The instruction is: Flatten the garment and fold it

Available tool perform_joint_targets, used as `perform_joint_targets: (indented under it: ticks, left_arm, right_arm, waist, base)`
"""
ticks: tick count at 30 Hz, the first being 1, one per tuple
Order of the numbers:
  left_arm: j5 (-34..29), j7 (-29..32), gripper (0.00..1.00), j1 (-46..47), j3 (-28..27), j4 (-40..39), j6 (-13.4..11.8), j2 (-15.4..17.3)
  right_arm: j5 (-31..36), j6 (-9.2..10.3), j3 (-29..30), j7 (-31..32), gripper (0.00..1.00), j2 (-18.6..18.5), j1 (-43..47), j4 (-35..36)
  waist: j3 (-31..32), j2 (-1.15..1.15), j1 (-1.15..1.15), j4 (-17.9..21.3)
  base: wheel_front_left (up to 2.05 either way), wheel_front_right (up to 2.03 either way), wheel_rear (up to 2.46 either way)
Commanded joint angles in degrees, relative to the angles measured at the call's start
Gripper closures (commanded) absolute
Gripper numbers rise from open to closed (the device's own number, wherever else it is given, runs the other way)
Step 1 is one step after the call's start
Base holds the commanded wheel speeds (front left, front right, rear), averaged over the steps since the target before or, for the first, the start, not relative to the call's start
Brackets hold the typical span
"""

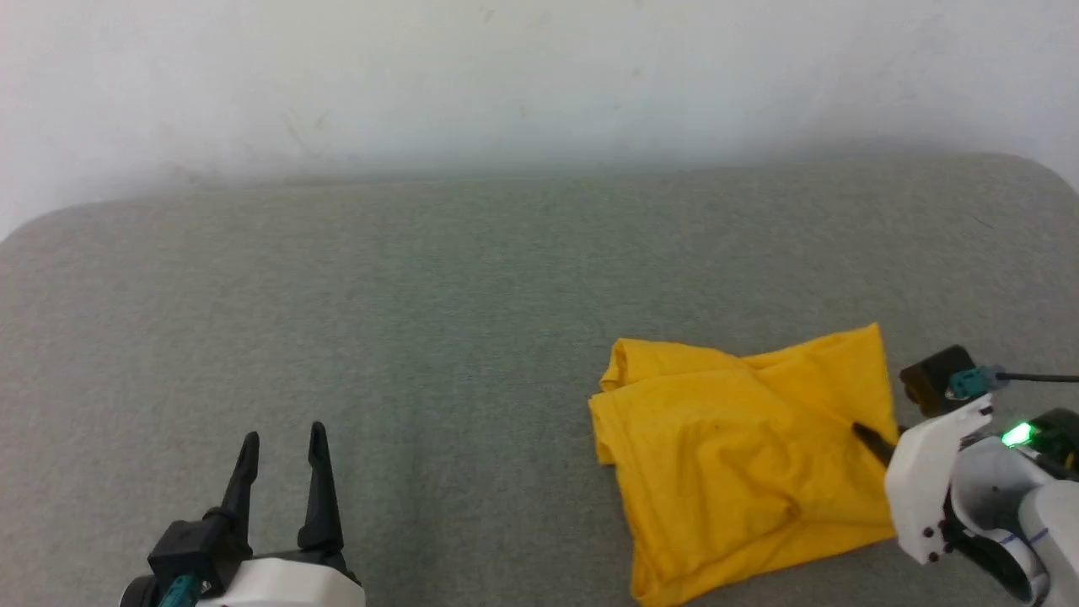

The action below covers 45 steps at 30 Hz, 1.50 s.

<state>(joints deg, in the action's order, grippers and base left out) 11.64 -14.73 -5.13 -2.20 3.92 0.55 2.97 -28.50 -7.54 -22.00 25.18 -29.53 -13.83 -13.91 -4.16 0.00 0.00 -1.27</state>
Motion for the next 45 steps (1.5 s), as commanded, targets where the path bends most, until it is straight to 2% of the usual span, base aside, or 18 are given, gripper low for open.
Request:
perform_joint_targets:
  ticks: [1,4,7,9,11,12,13,16,21,23,24,31,36,40,45]
  left_arm:
    - [0.6,-0.27,0.0,0.68,-0.06,-0.43,0.22,-0.09]
    - [0.61,-0.27,0.0,1.59,0.26,-1.28,0.17,-0.09]
    - [0.75,-0.27,0.0,2.82,0.7,-2.03,0.28,-0.09]
    - [0.25,-0.27,0.0,4.36,0.8,-3.14,0.25,-0.09]
    - [-1.32,-0.27,0.0,7.94,1.77,-4.02,0.8,-0.09]
    - [-1.32,-0.27,0.0,7.94,1.77,-4.02,0.8,-0.09]
    - [-2.53,-0.27,0.0,10.39,2.22,-4.51,1.12,-0.01]
    - [-4.3,-0.27,0.0,13.75,2.97,-5.26,1.66,0.49]
    - [-5.95,-0.27,0.0,17.35,4.03,-5.78,2.43,1.36]
    - [-6.53,-0.27,0.0,18.73,4.57,-5.89,2.71,1.63]
    - [-6.73,-0.27,0.0,19.27,4.8,-5.89,2.81,1.68]
    - [-7.03,-0.27,0.0,20.7,5.76,-5.16,3.13,1.59]
    - [-5.9,-0.27,0.0,19.03,5.57,-4.49,2.77,1.06]
    - [-4.6,-0.27,0.0,16.23,4.72,-4.37,2.0,0.61]
    - [-3.49,-0.27,0.0,11.81,3.78,-4.5,1.33,0.29]
  right_arm:
    - [1.82,0.05,-0.1,-0.86,1.0,-1.6,-1.11,0.89]
    - [4.9,0.05,0.48,-1.11,1.0,-4.5,-1.75,1.24]
    - [5.64,0.05,1.63,-1.55,1.0,-5.87,-2.27,0.69]
    - [6.04,0.05,2.44,-2.6,1.0,-7.38,-3.56,-0.65]
    - [5.88,0.05,5.07,-5.36,1.0,-8.53,-5.39,-5.07]
    - [5.88,0.05,5.07,-5.36,1.0,-8.53,-5.39,-5.07]
    - [5.53,0.05,6.77,-8.17,1.0,-8.6,-7.02,-8.7]
    - [5.28,0.05,8.6,-12.68,1.0,-8.04,-10.25,-14.44]
    - [5.08,0.05,10.71,-20.22,0.98,-6.82,-15.06,-21.58]
    - [4.95,0.05,12.13,-24.64,0.59,-5.97,-17.18,-25.14]
    - [5.02,0.05,12.82,-26.52,0.0,-5.51,-18.01,-26.98]
    - [6.2,0.05,15.08,-35.97,0.0,-3.62,-20.59,-38.35]
    - [6.06,0.05,16.72,-39.14,0.0,-2.91,-17.74,-41.63]
    - [6.32,0.05,17.49,-40.04,0.0,-1.51,-12.85,-37.87]
    - [8.54,0.05,19.04,-40.15,0.0,3.08,-4.32,-24.85]
  waist:
    - [-0.77,0.0,0.0,4.38]
    - [-2.97,0.0,0.0,8.08]
    - [-4.87,0.0,0.0,10.31]
    - [-8.09,0.0,0.0,12.95]
    - [-12.87,0.0,0.0,15.5]
    - [-12.87,0.0,0.0,15.5]
    - [-16.03,0.0,0.0,16.99]
    - [-20.14,0.0,0.0,18.73]
    - [-23.85,0.0,0.0,19.96]
    - [-25.07,0.0,0.0,20.1]
    - [-25.46,0.0,0.0,20.09]
    - [-25.15,0.0,0.0,19.14]
    - [-20.83,0.0,0.0,17.38]
    - [-16.19,0.0,0.0,15.86]
    - [-10.6,0.0,0.0,13.52]
  base:
    - [0.0,0.0,0.0]
    - [0.0,0.0,0.0]
    - [0.0,0.0,0.0]
    - [0.0,0.0,0.0]
    - [0.0,0.0,0.0]
    - [0.0,0.0,0.0]
    - [0.0,0.0,0.0]
    - [0.0,0.0,0.0]
    - [0.0,0.0,0.0]
    - [0.0,0.0,0.0]
    - [0.0,0.0,0.0]
    - [0.0,0.0,0.0]
    - [0.0,0.0,0.0]
    - [0.0,0.0,0.0]
    - [0.0,0.0,0.0]
